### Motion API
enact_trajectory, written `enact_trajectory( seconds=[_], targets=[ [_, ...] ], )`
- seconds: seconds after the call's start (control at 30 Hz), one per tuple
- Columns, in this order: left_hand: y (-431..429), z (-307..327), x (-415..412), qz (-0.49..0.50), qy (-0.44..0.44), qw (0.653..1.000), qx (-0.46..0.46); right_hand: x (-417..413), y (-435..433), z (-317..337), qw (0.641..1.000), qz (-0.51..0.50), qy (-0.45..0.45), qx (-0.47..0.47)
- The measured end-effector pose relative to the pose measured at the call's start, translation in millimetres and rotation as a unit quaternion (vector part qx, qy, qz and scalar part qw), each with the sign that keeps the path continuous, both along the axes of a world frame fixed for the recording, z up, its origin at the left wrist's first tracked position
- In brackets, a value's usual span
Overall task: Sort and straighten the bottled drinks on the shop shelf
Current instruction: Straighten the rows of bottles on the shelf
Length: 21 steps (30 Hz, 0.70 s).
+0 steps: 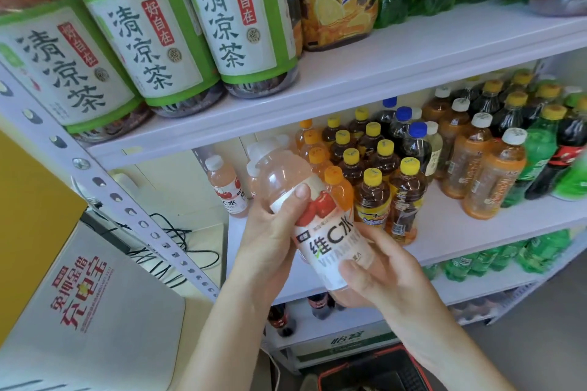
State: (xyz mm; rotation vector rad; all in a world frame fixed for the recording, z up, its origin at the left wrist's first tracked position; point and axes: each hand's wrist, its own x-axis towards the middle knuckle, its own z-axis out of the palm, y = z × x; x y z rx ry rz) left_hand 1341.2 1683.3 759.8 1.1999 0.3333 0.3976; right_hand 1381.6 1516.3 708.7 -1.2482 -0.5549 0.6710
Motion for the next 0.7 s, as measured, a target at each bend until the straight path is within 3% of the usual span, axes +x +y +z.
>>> enact_trajectory(
  seconds=[0.07,0.17,0.27,0.33,0.4,0.47,0.5,0.63,0.7],
  targets=[
    [-1.5,0.3,0.6,0.06,0.011,0.998,0.013,-2.4,2.2,2.5,0.989,-0.08,-0.11,-0.049],
    [-8.9,-0.5,1.8,0.105,-0.016,0.992,-0.066,-10.2,6.6,-1.6,0.925,-0.203,-0.296,-0.127],
    [-10.3,-1.1,-1.2,0.131,-0.047,0.981,-0.135,-12.4,7.3,-4.8,0.904,-0.207,-0.351,-0.129],
    [-5.8,-1.3,-2.7,0.119,-0.057,0.981,-0.144,-9.4,0.2,-3.1,0.938,-0.145,-0.292,-0.115],
    [-3.0,-0.1,-4.1,0.094,-0.062,0.983,-0.143,-2.3,3.9,12.7,0.99,-0.012,-0.119,-0.074],
    [-3.6,4.3,-5.6,0.071,-0.065,0.985,-0.144,0.1,-4.4,13.7,0.993,0.113,0.016,-0.034],
    [-3.2,5.5,-6.3,0.054,-0.068,0.986,-0.14,4.5,-10.6,8.0,0.991,0.115,0.075,0.011],
    [7.7,12.6,-6.7,0.029,-0.069,0.994,-0.077,12.9,5.4,13.6,0.978,0.122,0.169,0.025],
    [18.6,18.1,-8.1,0.049,-0.029,0.998,0.037,7.8,-2.4,4.8,0.991,0.095,0.091,0.03]
  ],
)
